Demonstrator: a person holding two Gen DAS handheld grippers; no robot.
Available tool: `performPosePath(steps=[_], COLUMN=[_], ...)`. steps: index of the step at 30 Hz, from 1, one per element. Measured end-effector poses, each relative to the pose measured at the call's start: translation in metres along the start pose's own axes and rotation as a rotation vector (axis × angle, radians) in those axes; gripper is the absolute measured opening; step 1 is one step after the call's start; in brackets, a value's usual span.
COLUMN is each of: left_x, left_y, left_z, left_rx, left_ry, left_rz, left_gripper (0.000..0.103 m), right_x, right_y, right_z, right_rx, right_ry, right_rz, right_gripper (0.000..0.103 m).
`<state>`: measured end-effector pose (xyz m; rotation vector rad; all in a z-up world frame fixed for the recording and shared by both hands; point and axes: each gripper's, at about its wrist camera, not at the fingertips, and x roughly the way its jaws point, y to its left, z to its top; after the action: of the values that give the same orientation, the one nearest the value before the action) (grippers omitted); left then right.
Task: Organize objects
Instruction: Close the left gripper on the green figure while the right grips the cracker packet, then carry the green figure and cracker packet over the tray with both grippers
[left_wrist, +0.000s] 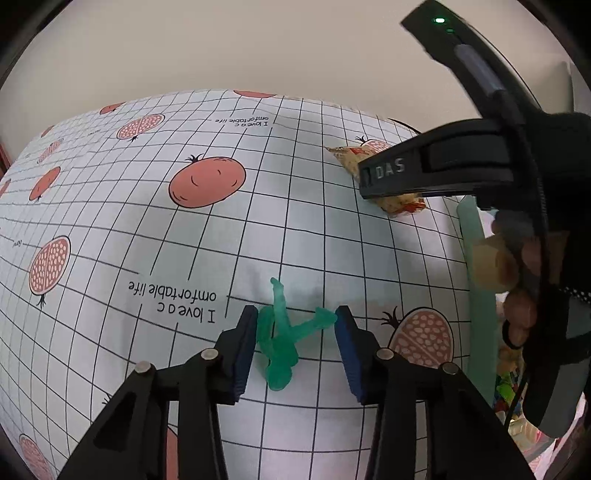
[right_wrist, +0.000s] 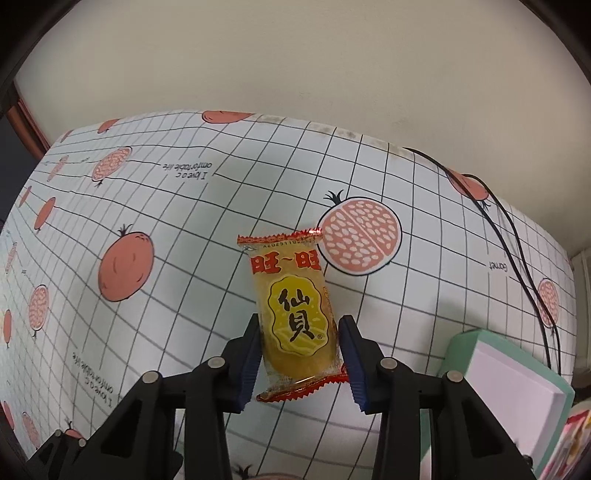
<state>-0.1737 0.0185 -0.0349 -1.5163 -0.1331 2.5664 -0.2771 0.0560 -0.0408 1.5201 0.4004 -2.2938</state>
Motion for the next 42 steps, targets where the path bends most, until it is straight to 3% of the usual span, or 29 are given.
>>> performPosePath(steps=[7,19,29,42], left_x=[-0.006,-0.053,-0.114,-0.156], left_y=[0.009,0.023,-0.003,-0.056], left_z=[-0.006,-0.016,-0.023,-0.047], left_rx=[-0.05,-0.112,-0.095,-0.076], left_ry=[0.018,0.004,-0.052,-0.083], left_rz=[-0.019,0.039,0.044,0.014], left_gripper=[0.042,0.042,0.042,0.042], right_x=[-0.03,-0.105,-0.178,-0.221], right_y=[0.005,-0.001,-0.019,-0.052], right_z=[-0.005,-0.037,-0.087,-0.169], right_rx=[-0.01,-0.018,0.003,0.054], right_ry=[-0.003,-0.055,-0.12,-0.179], right_rz=[0.009,0.019,0.006,0.007], right_gripper=[0.04,0.04,0.04,0.04])
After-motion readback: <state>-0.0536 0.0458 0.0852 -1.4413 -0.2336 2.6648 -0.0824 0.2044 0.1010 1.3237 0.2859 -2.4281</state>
